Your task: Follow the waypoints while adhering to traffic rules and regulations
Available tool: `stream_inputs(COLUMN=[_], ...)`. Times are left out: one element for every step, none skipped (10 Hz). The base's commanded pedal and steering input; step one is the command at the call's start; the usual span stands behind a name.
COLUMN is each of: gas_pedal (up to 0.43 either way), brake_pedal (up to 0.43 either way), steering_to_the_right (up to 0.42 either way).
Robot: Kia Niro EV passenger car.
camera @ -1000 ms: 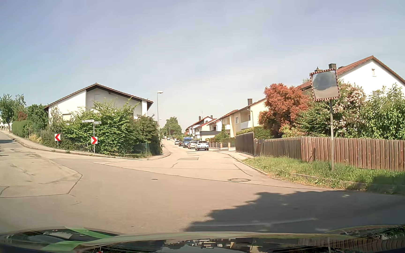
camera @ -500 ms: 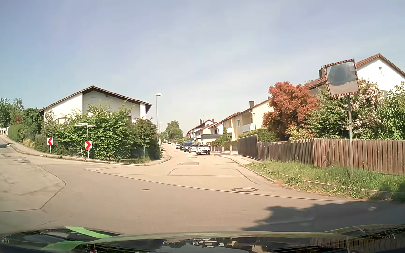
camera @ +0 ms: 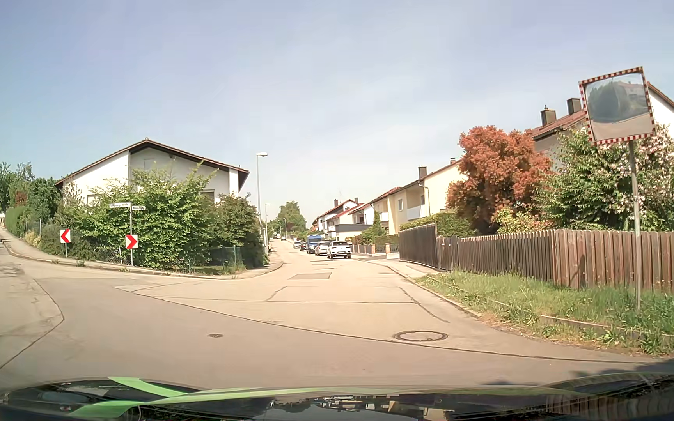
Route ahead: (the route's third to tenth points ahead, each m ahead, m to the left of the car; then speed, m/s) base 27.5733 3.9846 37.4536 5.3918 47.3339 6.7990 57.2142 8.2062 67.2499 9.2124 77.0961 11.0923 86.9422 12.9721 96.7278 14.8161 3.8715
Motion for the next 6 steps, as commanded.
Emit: stream_inputs(gas_pedal=[0.268,0.268,0.268,0.268,0.268,0.268], brake_pedal=[0.000,0.000,0.000,0.000,0.000,0.000], steering_to_the_right=[-0.016,-0.016,-0.016,-0.016,-0.018,-0.021])
